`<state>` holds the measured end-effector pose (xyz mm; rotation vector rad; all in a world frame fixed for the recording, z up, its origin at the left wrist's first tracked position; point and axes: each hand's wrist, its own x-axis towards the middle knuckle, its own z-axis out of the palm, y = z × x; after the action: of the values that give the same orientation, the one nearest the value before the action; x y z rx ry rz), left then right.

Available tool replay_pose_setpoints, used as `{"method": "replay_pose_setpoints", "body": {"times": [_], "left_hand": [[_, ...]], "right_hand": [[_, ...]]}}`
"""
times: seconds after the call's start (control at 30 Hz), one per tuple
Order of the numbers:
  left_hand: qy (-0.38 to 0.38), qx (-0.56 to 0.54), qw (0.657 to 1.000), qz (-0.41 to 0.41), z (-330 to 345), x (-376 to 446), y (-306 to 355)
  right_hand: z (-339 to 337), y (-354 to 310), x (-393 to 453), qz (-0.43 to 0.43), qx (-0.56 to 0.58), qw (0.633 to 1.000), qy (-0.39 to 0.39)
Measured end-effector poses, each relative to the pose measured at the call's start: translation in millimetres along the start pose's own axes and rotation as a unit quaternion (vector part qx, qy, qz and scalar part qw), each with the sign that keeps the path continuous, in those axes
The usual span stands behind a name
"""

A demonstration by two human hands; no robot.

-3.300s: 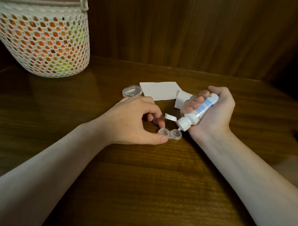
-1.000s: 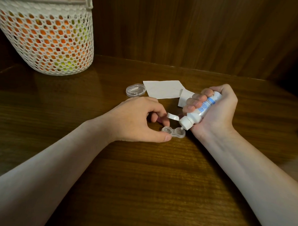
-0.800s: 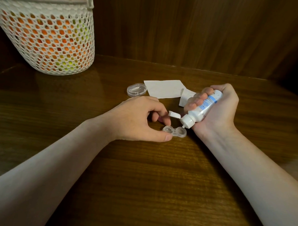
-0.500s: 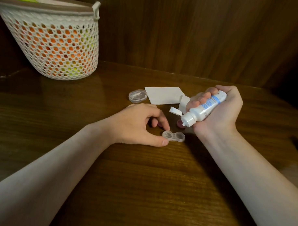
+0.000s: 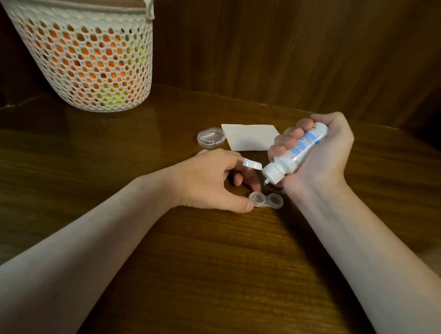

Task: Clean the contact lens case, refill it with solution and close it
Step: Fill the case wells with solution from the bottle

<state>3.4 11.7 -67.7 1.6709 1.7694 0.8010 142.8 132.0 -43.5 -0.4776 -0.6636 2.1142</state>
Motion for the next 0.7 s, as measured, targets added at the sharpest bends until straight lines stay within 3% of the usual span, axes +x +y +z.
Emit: {"method": "replay_pose_setpoints", "body": {"times": [0.7], "left_hand": [[0.0, 0.021, 1.0, 0.007, -1.2, -0.9, 2.1]], "right_hand": [[1.8, 5.2, -2.5, 0.006, -0.022, 1.0, 0.015]]}}
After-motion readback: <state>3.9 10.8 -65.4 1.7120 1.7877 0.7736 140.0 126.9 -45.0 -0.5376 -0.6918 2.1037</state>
